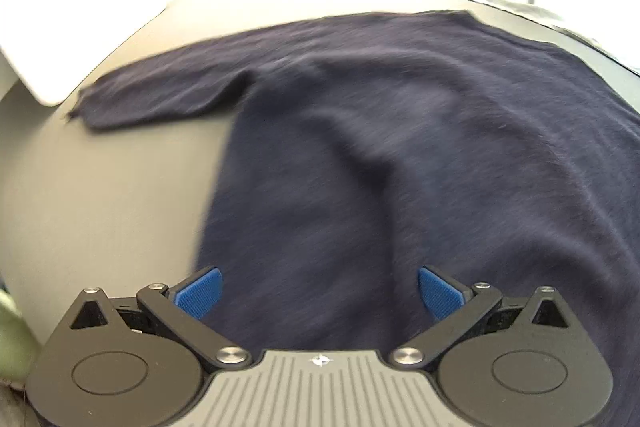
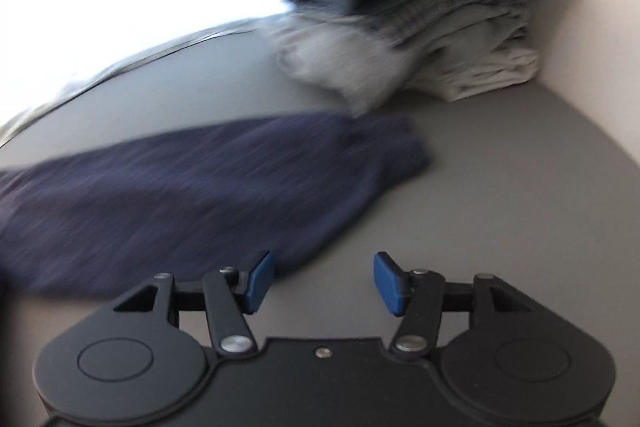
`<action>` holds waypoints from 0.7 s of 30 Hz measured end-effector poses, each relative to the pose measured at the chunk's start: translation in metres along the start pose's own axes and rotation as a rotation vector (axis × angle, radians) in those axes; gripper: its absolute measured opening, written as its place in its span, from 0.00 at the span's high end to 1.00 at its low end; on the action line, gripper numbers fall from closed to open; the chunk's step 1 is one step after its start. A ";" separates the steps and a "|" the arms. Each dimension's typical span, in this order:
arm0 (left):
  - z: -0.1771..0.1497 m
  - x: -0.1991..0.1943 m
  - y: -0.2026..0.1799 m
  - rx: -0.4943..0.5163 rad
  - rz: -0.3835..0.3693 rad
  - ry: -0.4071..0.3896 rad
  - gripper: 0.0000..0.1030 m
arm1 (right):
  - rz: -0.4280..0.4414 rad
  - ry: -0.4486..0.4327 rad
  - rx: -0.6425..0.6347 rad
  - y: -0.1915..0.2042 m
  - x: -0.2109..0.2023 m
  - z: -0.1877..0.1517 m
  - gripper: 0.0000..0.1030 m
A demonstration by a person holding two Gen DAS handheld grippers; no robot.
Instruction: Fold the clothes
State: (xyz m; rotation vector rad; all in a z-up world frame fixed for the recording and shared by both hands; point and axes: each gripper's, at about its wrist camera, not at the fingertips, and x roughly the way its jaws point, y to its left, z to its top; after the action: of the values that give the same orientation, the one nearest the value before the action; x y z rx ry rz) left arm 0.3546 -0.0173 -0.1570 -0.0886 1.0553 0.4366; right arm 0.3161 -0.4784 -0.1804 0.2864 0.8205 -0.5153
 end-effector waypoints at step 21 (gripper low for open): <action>-0.024 -0.005 0.074 0.174 -0.261 0.071 0.92 | 0.438 0.180 -0.144 0.133 -0.101 -0.103 0.90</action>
State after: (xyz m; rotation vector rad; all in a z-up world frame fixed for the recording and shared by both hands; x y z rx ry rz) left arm 0.3038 0.0415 -0.1551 -0.0862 1.1297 0.1052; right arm 0.2662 -0.2891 -0.1651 0.3707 0.9320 -0.0198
